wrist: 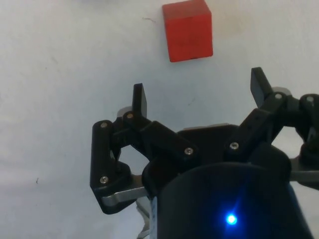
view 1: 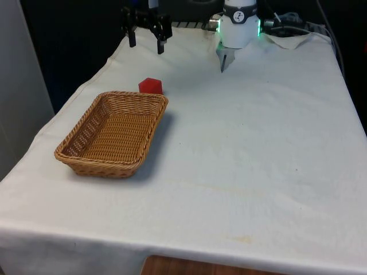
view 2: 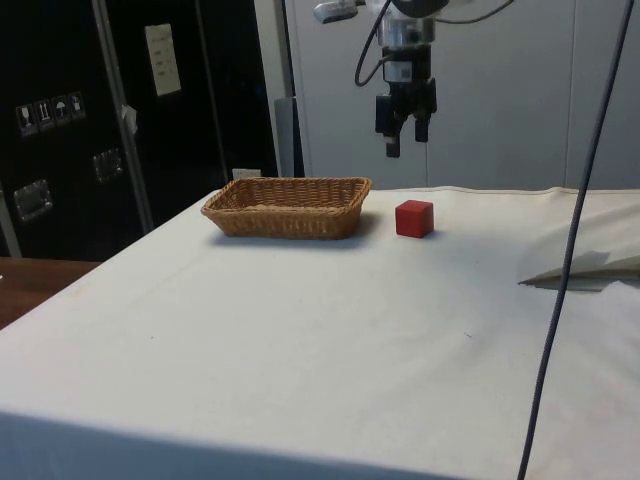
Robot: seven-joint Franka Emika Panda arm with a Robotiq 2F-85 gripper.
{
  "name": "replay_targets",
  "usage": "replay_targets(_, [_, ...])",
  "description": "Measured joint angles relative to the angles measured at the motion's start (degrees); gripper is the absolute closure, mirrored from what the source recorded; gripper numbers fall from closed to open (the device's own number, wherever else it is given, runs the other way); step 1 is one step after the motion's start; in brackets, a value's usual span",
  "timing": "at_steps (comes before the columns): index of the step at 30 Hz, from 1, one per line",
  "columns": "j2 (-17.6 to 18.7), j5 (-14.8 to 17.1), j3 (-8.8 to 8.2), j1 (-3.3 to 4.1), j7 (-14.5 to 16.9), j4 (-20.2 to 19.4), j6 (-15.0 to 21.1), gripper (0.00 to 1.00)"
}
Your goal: Pick up the cube and place it into the basket.
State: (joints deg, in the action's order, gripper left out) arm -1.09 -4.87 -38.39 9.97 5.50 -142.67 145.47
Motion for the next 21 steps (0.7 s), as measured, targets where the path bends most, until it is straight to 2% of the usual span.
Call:
replay_targets(10, [0.0,0.0,0.52,0.06,-0.11,-0.57,0.23,0.0])
replay_targets(21, [1.03,0.29,0.57,0.11,2.12,-1.43,1.2,0.0])
